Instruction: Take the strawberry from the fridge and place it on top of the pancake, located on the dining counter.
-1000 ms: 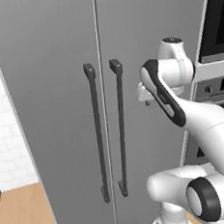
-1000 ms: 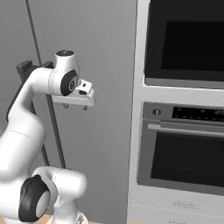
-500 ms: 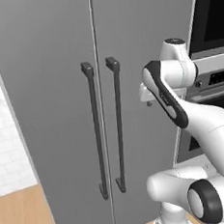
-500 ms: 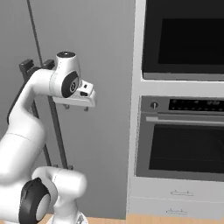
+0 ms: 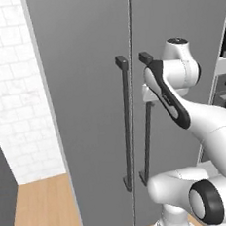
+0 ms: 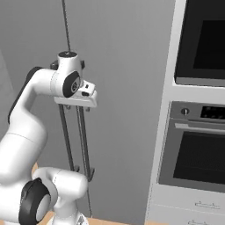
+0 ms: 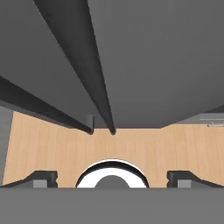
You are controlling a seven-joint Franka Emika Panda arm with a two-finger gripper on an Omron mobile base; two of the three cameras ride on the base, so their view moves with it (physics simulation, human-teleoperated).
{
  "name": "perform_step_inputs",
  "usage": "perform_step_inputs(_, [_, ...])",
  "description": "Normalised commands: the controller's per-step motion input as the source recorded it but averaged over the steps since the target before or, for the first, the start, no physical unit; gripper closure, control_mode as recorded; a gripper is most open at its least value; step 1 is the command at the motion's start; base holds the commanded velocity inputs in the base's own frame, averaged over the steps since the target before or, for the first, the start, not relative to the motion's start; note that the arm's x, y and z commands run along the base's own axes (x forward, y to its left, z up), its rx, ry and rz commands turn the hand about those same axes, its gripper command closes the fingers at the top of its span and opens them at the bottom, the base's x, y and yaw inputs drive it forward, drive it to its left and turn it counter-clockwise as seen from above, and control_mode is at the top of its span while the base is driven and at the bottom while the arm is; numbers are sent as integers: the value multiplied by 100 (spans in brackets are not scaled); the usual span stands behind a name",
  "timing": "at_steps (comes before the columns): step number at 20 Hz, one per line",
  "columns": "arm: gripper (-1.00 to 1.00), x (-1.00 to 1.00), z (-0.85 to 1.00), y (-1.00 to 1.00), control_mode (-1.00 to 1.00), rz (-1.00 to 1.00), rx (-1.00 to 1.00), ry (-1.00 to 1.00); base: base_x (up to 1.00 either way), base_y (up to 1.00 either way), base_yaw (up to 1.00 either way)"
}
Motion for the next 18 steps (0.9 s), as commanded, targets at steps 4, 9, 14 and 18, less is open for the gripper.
perform_step_inputs(4, [-100, 0, 0, 0, 100, 0, 0, 0, -4, 16, -1])
perform_step_inputs(9, [-100, 0, 0, 0, 100, 0, 0, 0, -15, 13, -9])
perform_step_inputs(14, [-100, 0, 0, 0, 100, 0, 0, 0, -6, 46, -3])
perform_step_inputs(18, [-100, 0, 0, 0, 100, 0, 0, 0, 0, 57, 0])
